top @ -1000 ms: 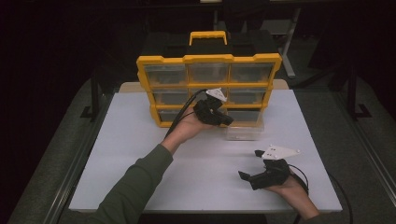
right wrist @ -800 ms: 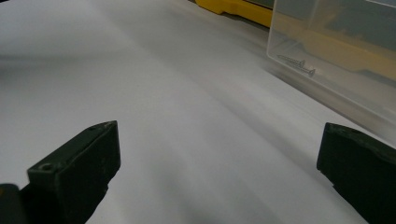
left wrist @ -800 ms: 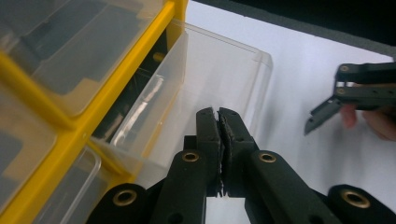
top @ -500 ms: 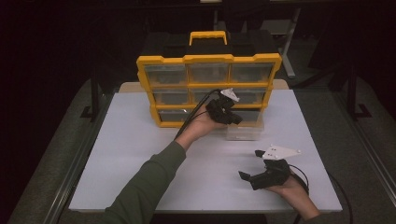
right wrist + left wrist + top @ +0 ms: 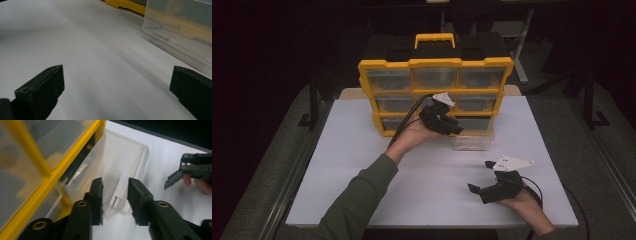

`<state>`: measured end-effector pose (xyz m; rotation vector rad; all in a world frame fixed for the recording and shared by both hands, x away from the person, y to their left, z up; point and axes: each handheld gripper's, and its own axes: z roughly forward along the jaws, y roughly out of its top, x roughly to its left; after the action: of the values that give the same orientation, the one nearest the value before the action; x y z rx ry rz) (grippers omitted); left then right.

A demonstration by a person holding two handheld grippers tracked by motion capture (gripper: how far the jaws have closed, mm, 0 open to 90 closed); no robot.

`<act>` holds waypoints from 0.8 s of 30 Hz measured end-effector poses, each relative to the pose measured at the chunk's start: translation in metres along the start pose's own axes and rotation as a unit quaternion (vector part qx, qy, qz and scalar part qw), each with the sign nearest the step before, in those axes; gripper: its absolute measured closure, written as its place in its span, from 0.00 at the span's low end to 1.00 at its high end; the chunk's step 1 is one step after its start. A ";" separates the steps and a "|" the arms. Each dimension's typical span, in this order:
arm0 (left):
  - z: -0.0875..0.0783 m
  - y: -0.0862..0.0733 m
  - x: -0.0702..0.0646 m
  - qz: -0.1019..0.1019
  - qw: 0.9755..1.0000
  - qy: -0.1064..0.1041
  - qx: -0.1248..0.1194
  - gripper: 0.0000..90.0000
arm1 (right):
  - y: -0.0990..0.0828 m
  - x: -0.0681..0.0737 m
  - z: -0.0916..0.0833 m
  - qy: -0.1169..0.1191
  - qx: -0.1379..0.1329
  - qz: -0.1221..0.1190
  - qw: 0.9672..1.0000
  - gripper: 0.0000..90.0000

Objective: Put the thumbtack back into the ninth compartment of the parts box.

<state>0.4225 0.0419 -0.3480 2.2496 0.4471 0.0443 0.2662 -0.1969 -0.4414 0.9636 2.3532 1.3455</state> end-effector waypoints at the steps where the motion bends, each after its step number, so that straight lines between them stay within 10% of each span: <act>1: -0.003 -0.003 0.000 -0.003 1.000 0.001 -0.001 0.66 | 0.000 0.000 0.000 0.000 0.000 0.000 1.000 0.00; 24: -0.066 -0.104 -0.015 -0.030 0.998 0.046 -0.025 0.33 | 0.000 0.000 0.002 -0.003 0.005 -0.001 1.000 0.00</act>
<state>0.3651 0.1473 -0.3796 2.1903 0.5559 0.1267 0.2668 -0.1958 -0.4424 0.9656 2.3585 1.3300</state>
